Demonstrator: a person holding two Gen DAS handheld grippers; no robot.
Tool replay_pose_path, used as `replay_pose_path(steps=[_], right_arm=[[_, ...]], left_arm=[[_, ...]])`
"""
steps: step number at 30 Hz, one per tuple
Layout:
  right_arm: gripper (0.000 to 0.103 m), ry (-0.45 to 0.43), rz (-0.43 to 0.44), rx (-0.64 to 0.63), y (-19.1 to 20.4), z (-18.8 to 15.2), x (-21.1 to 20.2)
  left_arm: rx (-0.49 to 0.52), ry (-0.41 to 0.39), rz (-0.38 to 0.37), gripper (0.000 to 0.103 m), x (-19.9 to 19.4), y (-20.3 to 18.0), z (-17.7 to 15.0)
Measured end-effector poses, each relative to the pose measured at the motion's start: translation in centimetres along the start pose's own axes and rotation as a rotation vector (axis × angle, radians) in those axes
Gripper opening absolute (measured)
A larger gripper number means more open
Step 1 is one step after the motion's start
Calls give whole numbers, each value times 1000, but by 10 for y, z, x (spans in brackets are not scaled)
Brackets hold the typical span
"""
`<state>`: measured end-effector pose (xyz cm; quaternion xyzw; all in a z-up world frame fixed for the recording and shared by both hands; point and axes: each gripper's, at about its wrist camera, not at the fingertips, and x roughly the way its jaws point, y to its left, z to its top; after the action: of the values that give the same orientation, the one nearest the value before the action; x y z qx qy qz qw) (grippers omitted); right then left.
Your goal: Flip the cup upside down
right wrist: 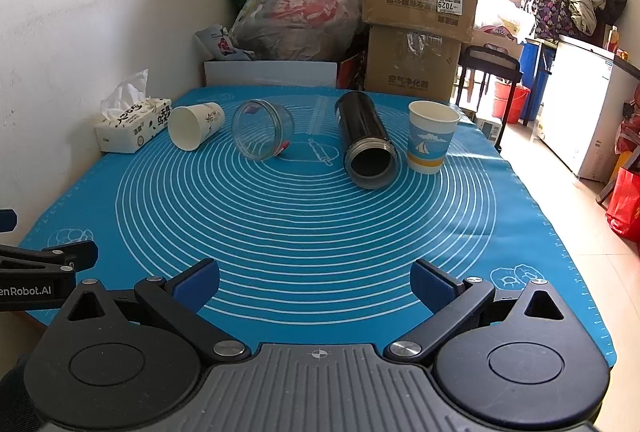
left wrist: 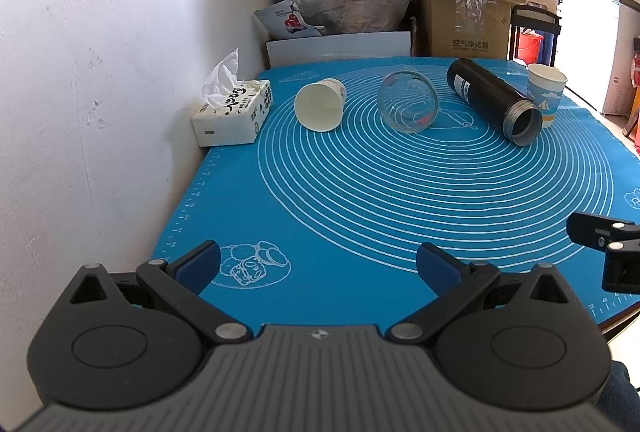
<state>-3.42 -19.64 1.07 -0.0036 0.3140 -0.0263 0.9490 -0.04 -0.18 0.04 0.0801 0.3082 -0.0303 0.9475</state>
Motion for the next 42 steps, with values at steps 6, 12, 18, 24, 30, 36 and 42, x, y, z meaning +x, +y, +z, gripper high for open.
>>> replay_pose_path(steps=[6,12,18,24,30,36,42], right_arm=[[103,0,4,5,-2,0,0],[103,-3,3,1,-2,0,-1],[103,-4,4,2,-2,0,-1],[103,-3,3,2,-2,0,-1],[103,-3,4,2,-2,0,-1],[103,-3,3,3,-2,0,-1],[103,-3,3,3,-2,0,-1]], left_arm=[[-3,-1,-5,103,-1,0,0],[-3,-4,1,103,-1,-1,1],[0,-3,-1,103,0,0,1],[1,-8,0,103,-1,0,2],[2,-7,0,103,-1,0,2],[2,-12,9,103,0,0,2],[3,-8,10,103,0,0,2]])
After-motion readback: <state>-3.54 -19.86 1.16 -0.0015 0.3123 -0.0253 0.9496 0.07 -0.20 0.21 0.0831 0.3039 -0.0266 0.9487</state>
